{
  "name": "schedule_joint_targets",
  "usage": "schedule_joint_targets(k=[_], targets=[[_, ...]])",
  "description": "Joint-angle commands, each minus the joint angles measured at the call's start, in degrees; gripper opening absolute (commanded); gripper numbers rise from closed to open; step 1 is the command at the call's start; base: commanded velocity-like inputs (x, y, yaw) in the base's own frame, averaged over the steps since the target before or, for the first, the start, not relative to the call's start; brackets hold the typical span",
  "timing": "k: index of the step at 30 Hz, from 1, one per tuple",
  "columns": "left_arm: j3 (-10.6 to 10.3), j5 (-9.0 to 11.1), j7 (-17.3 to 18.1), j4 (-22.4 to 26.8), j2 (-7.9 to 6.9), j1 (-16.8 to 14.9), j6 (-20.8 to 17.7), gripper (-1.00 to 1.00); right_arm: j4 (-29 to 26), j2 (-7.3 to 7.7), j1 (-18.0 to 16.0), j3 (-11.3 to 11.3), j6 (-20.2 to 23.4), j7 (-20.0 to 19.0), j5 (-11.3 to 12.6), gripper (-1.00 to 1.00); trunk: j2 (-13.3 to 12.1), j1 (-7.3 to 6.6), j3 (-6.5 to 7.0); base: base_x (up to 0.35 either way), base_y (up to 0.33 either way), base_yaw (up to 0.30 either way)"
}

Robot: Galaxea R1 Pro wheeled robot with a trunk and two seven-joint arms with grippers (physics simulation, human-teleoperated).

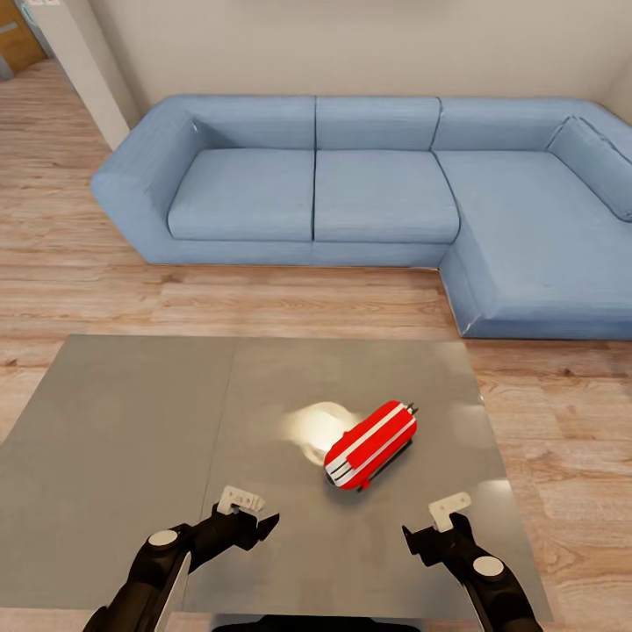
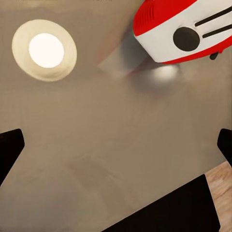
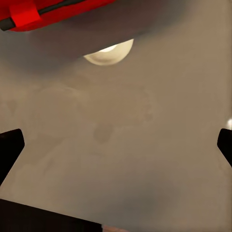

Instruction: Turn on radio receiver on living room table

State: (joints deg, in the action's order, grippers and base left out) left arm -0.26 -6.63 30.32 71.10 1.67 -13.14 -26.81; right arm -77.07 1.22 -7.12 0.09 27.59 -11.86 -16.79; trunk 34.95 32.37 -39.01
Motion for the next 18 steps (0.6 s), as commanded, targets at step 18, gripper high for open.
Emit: schedule_joint_targets(k=[18], targets=[[0.06,0.04,0.09,0.73,0.00,0.02,-0.07,1.00,0.01,-0.53,-0.02,-0.15,0.35,0.47,0.00,1.00,0.00,0.00,0.00,0.000,0.000,0.000]])
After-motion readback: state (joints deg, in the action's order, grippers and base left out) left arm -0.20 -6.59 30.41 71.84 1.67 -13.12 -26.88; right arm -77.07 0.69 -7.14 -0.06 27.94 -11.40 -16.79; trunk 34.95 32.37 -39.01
